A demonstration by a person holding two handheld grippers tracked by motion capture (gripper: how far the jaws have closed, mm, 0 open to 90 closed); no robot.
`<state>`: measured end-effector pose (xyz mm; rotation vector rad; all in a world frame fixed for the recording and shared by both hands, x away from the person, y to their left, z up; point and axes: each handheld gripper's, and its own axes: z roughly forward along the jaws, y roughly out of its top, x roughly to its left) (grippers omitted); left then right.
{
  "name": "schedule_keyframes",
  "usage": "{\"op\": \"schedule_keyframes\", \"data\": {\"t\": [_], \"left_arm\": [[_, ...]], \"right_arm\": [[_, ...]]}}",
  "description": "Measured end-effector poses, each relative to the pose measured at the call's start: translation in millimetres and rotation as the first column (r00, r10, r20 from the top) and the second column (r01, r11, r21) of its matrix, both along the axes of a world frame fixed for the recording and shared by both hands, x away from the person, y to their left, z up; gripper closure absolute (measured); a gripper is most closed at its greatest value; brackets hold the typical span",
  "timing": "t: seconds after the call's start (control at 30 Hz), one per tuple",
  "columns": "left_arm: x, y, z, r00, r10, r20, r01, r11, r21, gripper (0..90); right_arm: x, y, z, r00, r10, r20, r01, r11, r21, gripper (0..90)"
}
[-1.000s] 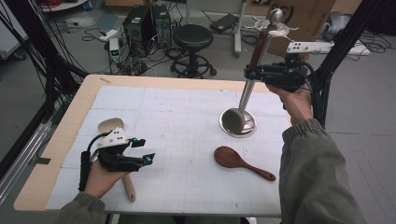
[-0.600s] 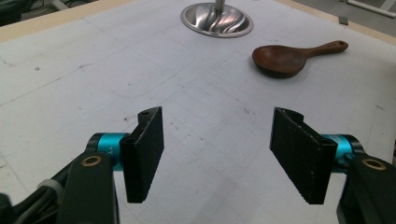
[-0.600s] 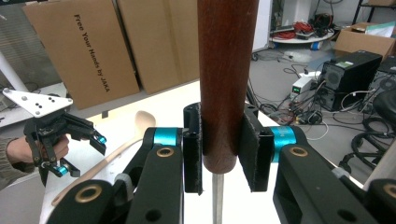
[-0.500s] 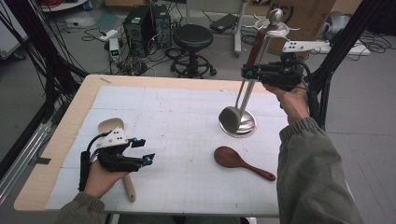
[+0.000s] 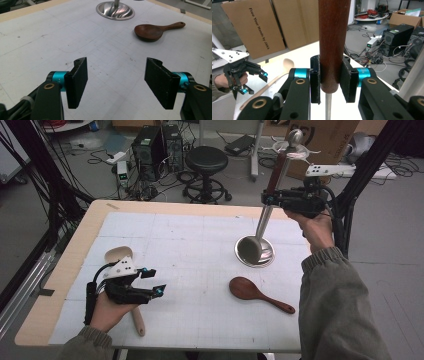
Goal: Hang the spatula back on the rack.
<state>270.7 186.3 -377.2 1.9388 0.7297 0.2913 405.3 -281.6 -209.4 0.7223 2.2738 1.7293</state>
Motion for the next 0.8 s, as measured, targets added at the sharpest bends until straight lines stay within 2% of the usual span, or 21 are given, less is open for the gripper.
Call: {"op": "schedule_keyframes", "data": {"t": [0.27,0.43,0.8], "left_arm": [[-0.1,0.4,0.1,1.0000,-0.002,0.001,0.002,1.0000,-0.001,35.7],[-0.4,-0.1,-0.1,1.0000,-0.002,0.001,0.002,1.0000,0.002,35.7],[-0.6,-1.3,-0.6,1.0000,-0.005,0.001,0.005,1.0000,0.006,35.6]], "right_arm": [[1.4,-0.8,-0.9,0.9995,-0.027,0.013,0.027,1.000,0.000,72.6],[0.0,-2.3,-4.4,0.9988,-0.049,-0.005,0.049,0.998,0.027,71.5],[-5.5,-9.9,-8.0,0.9907,-0.136,0.012,0.135,0.989,0.053,68.7]]}}
